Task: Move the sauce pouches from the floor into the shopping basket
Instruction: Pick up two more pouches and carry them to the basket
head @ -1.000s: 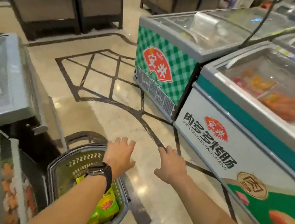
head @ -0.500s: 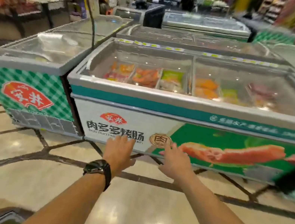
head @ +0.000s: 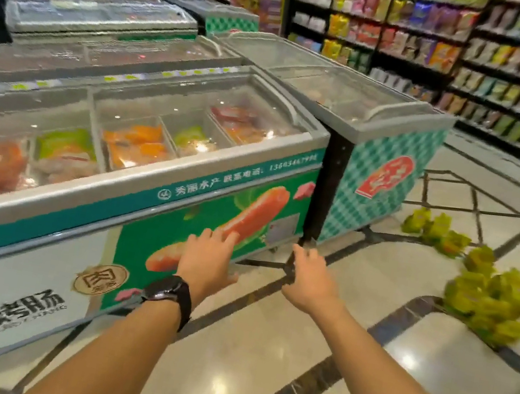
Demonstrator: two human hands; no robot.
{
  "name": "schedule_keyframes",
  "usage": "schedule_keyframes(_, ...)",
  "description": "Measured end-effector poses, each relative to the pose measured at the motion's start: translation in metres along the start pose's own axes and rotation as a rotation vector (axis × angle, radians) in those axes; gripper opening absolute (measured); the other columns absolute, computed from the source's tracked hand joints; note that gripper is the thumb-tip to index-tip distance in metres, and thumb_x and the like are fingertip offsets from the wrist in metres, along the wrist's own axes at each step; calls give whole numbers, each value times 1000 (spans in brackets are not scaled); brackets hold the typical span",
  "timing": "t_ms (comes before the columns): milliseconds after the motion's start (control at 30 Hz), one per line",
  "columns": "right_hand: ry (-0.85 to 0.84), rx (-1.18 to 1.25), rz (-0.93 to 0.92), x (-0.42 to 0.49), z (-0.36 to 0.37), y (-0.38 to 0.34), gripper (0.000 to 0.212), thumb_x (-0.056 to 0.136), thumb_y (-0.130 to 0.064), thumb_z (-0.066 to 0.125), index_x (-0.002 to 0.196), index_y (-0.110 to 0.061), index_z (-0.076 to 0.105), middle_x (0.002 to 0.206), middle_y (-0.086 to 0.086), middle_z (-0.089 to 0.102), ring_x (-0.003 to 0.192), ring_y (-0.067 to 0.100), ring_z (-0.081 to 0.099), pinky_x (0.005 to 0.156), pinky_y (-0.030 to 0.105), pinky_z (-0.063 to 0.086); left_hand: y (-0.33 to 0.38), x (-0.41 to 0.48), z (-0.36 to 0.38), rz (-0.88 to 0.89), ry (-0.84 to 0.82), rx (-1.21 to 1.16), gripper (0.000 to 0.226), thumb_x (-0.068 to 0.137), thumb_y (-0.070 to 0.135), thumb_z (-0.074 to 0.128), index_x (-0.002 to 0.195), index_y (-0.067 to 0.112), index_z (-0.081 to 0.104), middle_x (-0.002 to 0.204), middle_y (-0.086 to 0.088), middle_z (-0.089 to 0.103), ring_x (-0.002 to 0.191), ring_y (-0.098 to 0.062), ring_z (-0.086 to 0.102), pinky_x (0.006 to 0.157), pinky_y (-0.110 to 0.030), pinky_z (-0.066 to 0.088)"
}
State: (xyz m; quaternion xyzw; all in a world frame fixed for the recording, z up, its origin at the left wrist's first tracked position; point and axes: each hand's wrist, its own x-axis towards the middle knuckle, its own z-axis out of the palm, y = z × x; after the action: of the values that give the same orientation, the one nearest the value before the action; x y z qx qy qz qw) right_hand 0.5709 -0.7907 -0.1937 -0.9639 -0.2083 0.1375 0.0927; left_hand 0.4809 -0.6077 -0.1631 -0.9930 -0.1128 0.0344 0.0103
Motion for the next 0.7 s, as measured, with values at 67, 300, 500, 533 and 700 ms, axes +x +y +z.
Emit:
schedule_keyframes(67,30,21,75,8,-12,31,88,86,-39,65,155,-23,13,152,12,28,136,34,36,102,47,45,25,35,-6,69,15,-10,70,88,55,63,142,22,36,133,-8,50,121,-29,48,101,-44,43)
schedule_keyframes(300,89,40,344,52,-47,114,86,82,-37,65,153,-24,18,149,11,33,134,33,38,101,46,44,85,163,-18,330,66,-63,81,87,50,66,152,23,27,150,-9,40,137,-32,39,110,-48,38)
schedule_keyframes(500,128,53,536,96,-75,151,87,82,-38,67,152,-26,18,144,9,34,131,31,41,99,44,45,132,261,-23,526,46,-45,75,90,51,62,150,19,29,139,-10,47,127,-31,45,104,-45,43)
schedule_keyframes(533,135,60,567,100,-77,157,87,82,-39,67,152,-25,18,144,9,34,131,31,41,100,44,45,141,275,-23,552,38,-37,77,90,53,61,151,19,28,140,-10,47,127,-31,45,104,-46,42)
schedule_keyframes(700,157,97,714,112,-86,204,87,79,-40,70,150,-25,22,145,9,33,130,31,40,98,46,48,198,333,-25,694,29,-40,79,90,58,58,152,20,28,145,-10,43,133,-31,43,107,-47,41)
